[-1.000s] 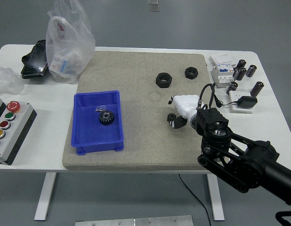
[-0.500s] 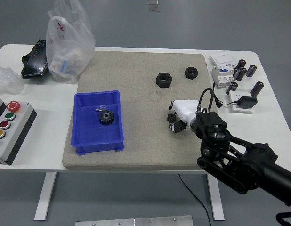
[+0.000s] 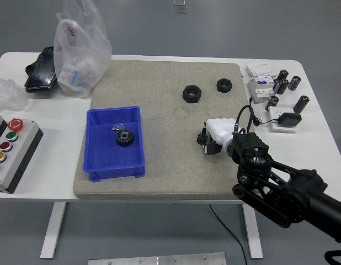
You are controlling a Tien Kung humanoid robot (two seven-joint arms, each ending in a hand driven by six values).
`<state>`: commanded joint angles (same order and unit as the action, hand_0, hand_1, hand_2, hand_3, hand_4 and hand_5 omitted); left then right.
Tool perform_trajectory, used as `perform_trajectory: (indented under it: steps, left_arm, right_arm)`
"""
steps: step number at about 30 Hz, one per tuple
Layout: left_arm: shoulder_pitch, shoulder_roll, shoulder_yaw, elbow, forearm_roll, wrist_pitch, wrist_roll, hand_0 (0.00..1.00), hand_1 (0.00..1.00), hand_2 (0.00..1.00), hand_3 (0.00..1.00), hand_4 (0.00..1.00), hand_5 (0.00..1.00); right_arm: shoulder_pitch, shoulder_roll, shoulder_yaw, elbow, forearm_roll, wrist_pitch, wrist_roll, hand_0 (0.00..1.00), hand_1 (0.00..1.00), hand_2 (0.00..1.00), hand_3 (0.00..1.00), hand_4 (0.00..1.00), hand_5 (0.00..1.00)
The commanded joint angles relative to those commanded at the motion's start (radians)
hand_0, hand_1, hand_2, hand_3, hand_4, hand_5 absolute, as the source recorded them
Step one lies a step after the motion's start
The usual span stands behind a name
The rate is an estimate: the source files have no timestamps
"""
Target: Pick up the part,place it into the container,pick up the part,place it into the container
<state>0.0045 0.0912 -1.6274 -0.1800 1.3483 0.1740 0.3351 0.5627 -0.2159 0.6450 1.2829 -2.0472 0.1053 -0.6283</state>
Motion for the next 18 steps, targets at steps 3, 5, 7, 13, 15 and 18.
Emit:
perform_trajectory:
  steps: [3,5,7,13,15,18]
  left_arm:
    - [-0.002,0.001,-0.001,0.000,0.001,0.000,-0.002,0.827,0.732,0.761,0.828,0.842,0.492]
    - [-0.002,0.002,-0.002,0.000,0.001,0.000,-0.004,0.827,0.732,0.761,0.828,0.842,0.492]
    - [-0.002,0.003,-0.003,0.000,0.001,0.001,-0.005,0.827,0.732,0.761,0.828,0.842,0.492]
    - [0.003,0.002,-0.003,0.000,-0.001,0.002,-0.002,0.827,0.732,0.760,0.826,0.841,0.491]
    - [0.003,0.002,-0.003,0.000,-0.002,0.002,-0.002,0.826,0.731,0.761,0.825,0.841,0.491]
    - [0.000,0.002,-0.002,0.000,-0.002,0.002,-0.004,0.826,0.731,0.761,0.825,0.841,0.491]
  right_arm:
    - [-0.001,-0.001,-0.001,0.002,0.000,-0.015,0.010,0.276,0.360,0.278,0.309,0.103,0.002]
    - [-0.001,-0.002,-0.001,0.003,-0.002,-0.028,0.019,0.276,0.360,0.278,0.309,0.103,0.002]
    - [0.000,-0.003,0.001,0.005,-0.007,-0.043,0.028,0.276,0.360,0.278,0.309,0.103,0.002]
    - [0.012,-0.005,0.008,0.009,-0.013,-0.083,0.053,0.268,0.355,0.268,0.283,0.088,0.002]
    - [0.016,-0.006,0.011,0.009,-0.014,-0.094,0.059,0.266,0.354,0.258,0.276,0.086,0.002]
    - [0.024,-0.006,0.014,0.012,-0.016,-0.108,0.067,0.266,0.354,0.258,0.276,0.086,0.002]
